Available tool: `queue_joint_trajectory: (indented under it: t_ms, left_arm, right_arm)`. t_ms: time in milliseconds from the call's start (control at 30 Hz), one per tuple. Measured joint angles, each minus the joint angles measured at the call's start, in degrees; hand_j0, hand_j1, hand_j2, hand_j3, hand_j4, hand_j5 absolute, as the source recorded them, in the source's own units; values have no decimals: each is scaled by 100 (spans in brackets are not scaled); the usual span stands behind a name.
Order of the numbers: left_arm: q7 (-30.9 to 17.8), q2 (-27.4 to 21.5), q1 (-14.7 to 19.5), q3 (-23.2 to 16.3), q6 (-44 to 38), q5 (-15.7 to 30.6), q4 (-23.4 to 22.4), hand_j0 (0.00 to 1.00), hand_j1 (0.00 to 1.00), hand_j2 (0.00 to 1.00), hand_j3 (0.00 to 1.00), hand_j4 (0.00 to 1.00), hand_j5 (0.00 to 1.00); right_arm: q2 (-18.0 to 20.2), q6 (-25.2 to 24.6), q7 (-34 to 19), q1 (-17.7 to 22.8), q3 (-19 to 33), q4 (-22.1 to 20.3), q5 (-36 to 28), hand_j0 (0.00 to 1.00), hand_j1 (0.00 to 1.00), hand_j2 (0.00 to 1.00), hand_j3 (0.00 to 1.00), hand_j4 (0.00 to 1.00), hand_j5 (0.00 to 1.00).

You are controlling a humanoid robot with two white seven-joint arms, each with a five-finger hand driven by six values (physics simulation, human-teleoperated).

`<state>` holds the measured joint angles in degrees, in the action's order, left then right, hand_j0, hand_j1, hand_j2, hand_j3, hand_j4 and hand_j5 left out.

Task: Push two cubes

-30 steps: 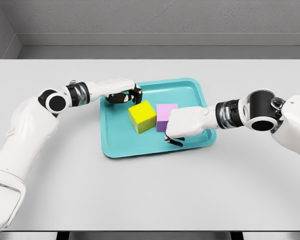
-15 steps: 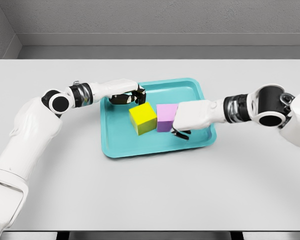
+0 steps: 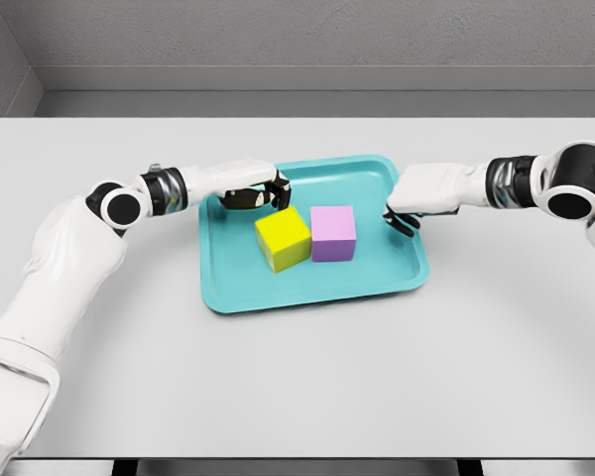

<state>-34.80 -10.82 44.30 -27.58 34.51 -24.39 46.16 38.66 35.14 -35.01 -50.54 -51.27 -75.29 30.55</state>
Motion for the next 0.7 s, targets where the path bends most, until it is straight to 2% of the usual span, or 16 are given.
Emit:
queue_joint_trajectory:
  t_ms: [200, 367, 467, 600, 633, 700]
  left_arm:
    - [-3, 21, 18, -4, 9, -27, -2, 34, 34, 34, 34, 34, 34]
    - [-18, -31, 272, 31, 52, -47, -21, 34, 34, 34, 34, 34, 34]
    - [-21, -152, 290, 41, 60, 37, 2, 34, 34, 34, 34, 34, 34]
    - [-22, -558, 149, 39, 65, 397, 320, 34, 34, 34, 34, 34, 34]
    - [-22, -645, 53, 40, 64, 473, 426, 34, 34, 34, 34, 34, 34]
    - [-23, -903, -351, 38, 71, 682, 755, 34, 34, 34, 34, 34, 34]
  right_arm:
    - [-21, 0, 0, 9, 1, 20, 0, 15, 15, 15, 15, 15, 15]
    - [-39, -1, 0, 9, -6, 24, -1, 15, 15, 15, 15, 15, 15]
    - [-89, -1, 0, 9, -16, 64, -1, 15, 15, 15, 15, 15, 15]
    - [-249, 0, 0, -9, -18, 265, 10, 15, 15, 15, 15, 15, 15]
    - [-283, 1, 0, -9, -19, 306, 15, 15, 15, 15, 15, 15, 15]
    - [-335, 0, 0, -9, -19, 357, 17, 15, 15, 15, 15, 15, 15]
